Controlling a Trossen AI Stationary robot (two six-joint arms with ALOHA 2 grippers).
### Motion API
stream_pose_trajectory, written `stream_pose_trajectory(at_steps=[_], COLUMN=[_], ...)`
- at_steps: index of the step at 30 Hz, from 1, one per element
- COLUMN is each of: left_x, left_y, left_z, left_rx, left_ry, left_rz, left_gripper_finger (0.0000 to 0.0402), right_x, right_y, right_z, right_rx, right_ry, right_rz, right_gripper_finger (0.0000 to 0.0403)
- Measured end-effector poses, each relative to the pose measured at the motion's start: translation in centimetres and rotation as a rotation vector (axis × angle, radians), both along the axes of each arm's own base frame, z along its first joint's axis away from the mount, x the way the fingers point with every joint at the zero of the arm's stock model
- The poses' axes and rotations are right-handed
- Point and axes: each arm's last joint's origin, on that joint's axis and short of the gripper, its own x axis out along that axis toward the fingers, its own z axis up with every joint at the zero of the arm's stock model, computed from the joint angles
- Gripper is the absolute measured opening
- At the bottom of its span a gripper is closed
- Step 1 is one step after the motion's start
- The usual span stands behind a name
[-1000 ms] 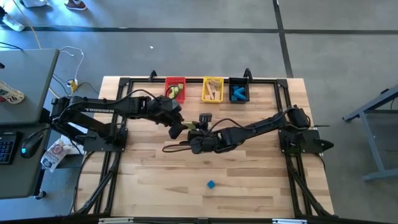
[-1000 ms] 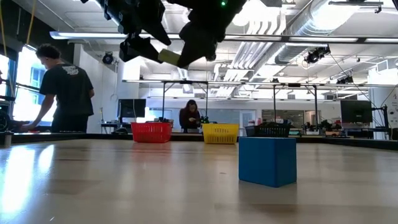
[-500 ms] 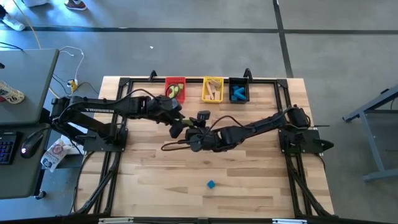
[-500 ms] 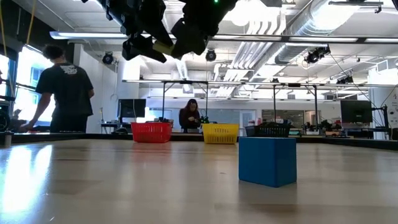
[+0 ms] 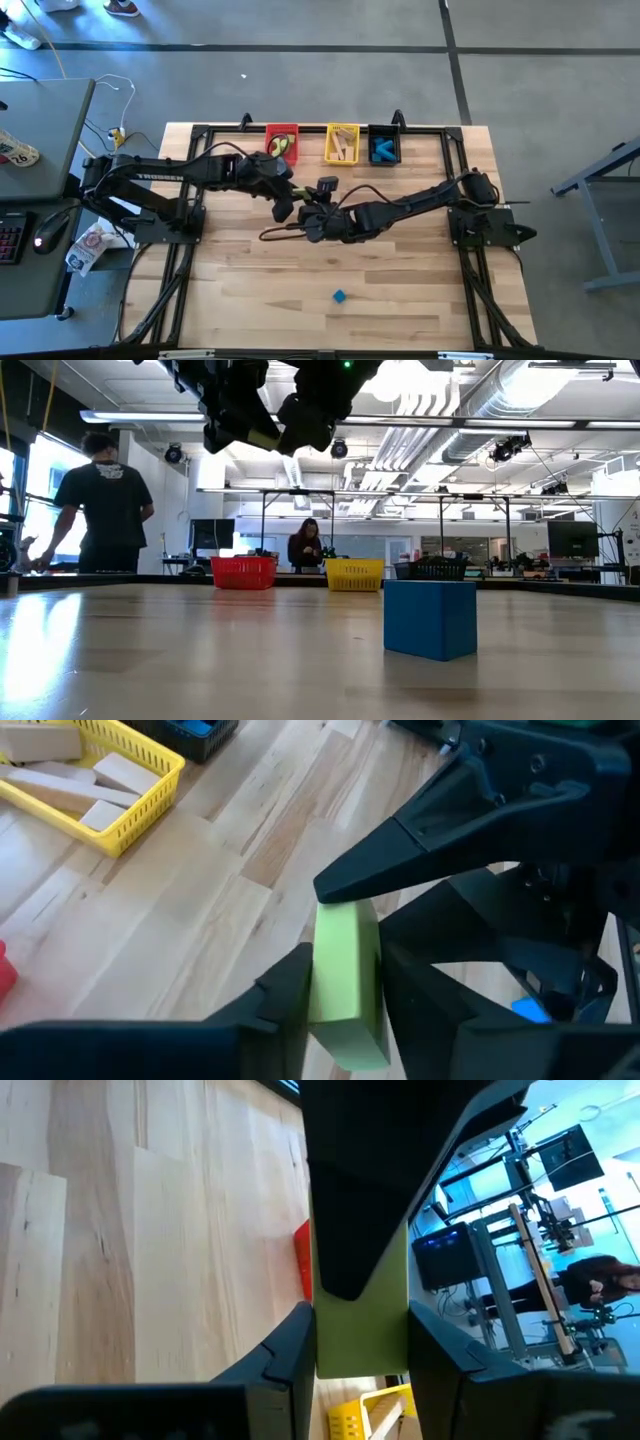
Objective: Sort & place blocks by color
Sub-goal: Put the green block into the red bin
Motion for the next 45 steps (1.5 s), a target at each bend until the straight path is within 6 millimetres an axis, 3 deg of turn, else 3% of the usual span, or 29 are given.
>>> stream_pose_trajectory(at_steps=[4,9,15,21,28,35,45], left_x=[0.0,-0.1,-0.4,-1.4,-3.2,-4.3,-4.4], left_y=[0.0,0.1,0.4,1.5,5.0,9.3,14.5], left_z=[0.0,0.0,-0.3,-0.8,-1.5,-2.4,-6.0], left_rx=[0.012,0.07,0.192,0.288,0.333,0.278,0.224], left_ry=[0.001,0.022,0.098,0.236,0.38,0.402,0.449], left_rz=[-0.009,-0.03,0.037,0.167,0.308,0.416,0.543], left_gripper_finger=[0.0069,0.003,0.0029,0.0031,0.0032,0.0032,0.0034], right_x=[0.0,0.0,0.0,-0.3,-0.6,-0.5,-0.6], right_y=[-0.1,-0.2,-0.2,0.0,0.2,0.6,1.2], right_z=[0.0,0.0,-0.1,-0.5,-1.0,-1.3,-1.6], right_rx=[-0.007,-0.002,0.033,0.129,0.274,0.477,0.722], right_ry=[0.008,0.009,-0.019,-0.024,-0.019,-0.014,0.008], right_rz=[-0.002,-0.001,-0.016,-0.027,-0.014,0.05,0.09], right_gripper_finger=[0.0098,0.0136,0.0176,0.0183,0.0184,0.0185,0.0185])
